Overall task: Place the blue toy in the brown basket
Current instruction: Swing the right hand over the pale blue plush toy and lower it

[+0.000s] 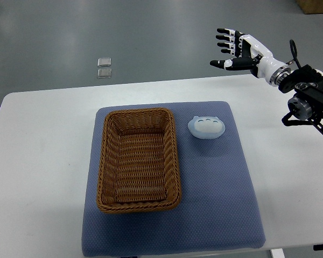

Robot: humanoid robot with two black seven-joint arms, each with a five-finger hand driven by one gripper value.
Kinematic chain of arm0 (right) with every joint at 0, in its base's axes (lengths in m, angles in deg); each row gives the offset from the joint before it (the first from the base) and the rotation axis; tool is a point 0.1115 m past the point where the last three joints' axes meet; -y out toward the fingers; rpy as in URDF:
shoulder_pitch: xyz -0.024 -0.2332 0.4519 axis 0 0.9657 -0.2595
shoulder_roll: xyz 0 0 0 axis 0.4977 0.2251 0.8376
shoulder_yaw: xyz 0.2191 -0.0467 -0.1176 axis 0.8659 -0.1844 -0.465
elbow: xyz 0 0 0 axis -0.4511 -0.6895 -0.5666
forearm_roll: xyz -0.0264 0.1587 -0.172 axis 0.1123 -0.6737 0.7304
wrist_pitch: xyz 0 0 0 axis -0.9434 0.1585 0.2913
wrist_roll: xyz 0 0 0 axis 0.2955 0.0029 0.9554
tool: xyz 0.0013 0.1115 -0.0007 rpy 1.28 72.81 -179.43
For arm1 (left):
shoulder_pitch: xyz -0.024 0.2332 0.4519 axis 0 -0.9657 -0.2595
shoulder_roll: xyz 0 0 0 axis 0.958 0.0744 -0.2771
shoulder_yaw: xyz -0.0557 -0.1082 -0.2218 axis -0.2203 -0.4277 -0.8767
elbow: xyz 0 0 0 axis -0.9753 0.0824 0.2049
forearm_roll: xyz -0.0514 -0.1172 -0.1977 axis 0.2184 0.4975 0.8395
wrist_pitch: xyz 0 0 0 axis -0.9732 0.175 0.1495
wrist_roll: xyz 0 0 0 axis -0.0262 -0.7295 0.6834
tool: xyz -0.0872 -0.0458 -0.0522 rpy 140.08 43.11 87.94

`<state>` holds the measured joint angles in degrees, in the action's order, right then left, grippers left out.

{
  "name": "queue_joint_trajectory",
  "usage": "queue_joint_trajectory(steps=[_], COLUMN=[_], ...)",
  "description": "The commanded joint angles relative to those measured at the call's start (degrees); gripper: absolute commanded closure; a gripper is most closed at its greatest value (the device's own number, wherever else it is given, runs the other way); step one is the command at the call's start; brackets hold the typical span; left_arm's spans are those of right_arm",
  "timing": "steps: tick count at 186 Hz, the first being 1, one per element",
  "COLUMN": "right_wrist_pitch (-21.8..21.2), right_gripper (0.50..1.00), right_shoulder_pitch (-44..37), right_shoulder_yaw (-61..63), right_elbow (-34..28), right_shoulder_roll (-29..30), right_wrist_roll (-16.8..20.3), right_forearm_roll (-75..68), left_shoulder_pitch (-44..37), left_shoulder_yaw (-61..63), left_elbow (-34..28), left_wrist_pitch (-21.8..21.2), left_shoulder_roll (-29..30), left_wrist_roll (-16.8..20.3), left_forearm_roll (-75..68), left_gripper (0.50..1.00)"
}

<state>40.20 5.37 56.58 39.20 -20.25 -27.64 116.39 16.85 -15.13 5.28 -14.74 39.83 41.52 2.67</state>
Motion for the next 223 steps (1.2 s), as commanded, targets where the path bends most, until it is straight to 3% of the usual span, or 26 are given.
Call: queue_joint_trajectory(steps=[1, 38, 79, 116, 136, 199, 223], right_wrist_pitch=[-1.04, -4.47, -12.99, -18.62, -19.59, -20.38, -20.12], right_gripper=[0.597, 0.597, 0.597, 0.597, 0.597, 0.605, 0.605], right_shoulder_pitch=[-2.35, -9.64, -17.64, -20.01, -20.10, -19.57, -19.04], right_shoulder_yaw=[-4.35, -13.49, -22.72, -27.47, -28.08, -27.91, -27.91], right_elbow=[-2.40, -5.12, -8.63, -11.71, -11.71, -11.89, -12.59], right_shoulder_roll=[-1.94, -2.73, -4.14, -4.76, -3.96, -0.71, -0.10], right_wrist_roll=[2.29, 4.14, 9.76, 10.20, 11.43, 22.59, 23.56], right_forearm_roll=[6.66, 19.85, 25.91, 30.39, 33.47, 33.56, 32.59], left_shoulder_pitch=[0.00, 0.00, 0.00, 0.00, 0.00, 0.00, 0.00], left_shoulder_yaw=[-0.01, -0.01, 0.08, 0.08, 0.08, 0.08, 0.08], left_elbow=[0.03, 0.03, 0.03, 0.03, 0.03, -0.06, 0.03], left_wrist_pitch=[0.01, 0.01, 0.01, 0.01, 0.01, 0.01, 0.01], left_shoulder_roll=[0.00, 0.00, 0.00, 0.00, 0.00, 0.00, 0.00], left_wrist_roll=[0.00, 0.00, 0.00, 0.00, 0.00, 0.00, 0.00], left_forearm_roll=[0.00, 0.00, 0.00, 0.00, 0.00, 0.00, 0.00], left_gripper=[0.500, 0.500, 0.500, 0.500, 0.500, 0.500, 0.500])
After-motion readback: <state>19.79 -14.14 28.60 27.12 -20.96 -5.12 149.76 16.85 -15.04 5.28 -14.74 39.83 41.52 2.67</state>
